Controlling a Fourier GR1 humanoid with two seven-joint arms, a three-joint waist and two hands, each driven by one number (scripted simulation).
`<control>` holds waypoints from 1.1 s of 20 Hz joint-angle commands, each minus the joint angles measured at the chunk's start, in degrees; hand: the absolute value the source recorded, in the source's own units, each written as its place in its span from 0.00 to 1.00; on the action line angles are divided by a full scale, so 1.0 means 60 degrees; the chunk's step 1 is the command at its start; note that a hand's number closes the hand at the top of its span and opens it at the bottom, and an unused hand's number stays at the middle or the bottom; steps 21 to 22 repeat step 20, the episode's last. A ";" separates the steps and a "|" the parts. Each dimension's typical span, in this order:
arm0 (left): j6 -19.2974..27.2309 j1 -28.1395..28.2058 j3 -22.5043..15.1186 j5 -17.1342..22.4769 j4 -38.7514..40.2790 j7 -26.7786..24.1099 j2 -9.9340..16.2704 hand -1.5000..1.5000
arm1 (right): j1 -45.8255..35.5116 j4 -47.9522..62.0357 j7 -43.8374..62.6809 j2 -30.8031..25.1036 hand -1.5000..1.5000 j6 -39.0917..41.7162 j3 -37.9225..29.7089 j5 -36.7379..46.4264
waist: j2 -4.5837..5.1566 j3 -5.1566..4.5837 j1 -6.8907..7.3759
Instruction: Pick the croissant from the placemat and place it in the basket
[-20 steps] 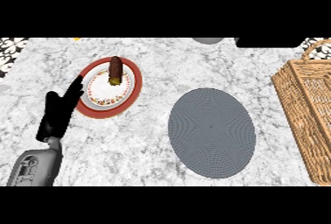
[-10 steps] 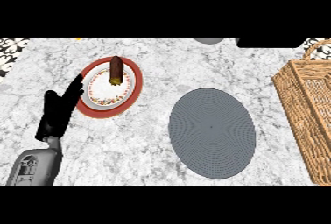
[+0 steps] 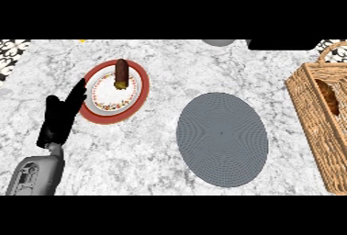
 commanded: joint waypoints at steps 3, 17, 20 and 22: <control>-0.0037 0.0206 0.0153 0.0075 0.0332 -0.0490 0.0001 0.50 | -0.0010 -0.0457 -0.0131 0.0422 0.00 -0.1418 -0.0802 -0.0548 | -0.0010 -0.0009 -0.0049; 0.0251 0.0227 -0.0023 -0.0164 -0.0167 -0.0009 -0.0191 0.50 | 0.2040 0.0778 -0.0502 -0.1993 0.00 -0.0399 -0.4715 -0.3013 | -0.0019 -0.0002 -0.0188; 0.0058 0.0716 0.0043 -0.0032 -0.0935 0.0281 0.0016 0.50 | 0.3123 0.1411 -0.1522 -0.2499 0.00 0.0382 -0.5785 -0.3698 | -0.0049 0.0007 -0.0179; 0.0058 0.0716 0.0043 -0.0032 -0.0935 0.0281 0.0016 0.50 | 0.3123 0.1411 -0.1522 -0.2499 0.00 0.0382 -0.5785 -0.3698 | -0.0049 0.0007 -0.0179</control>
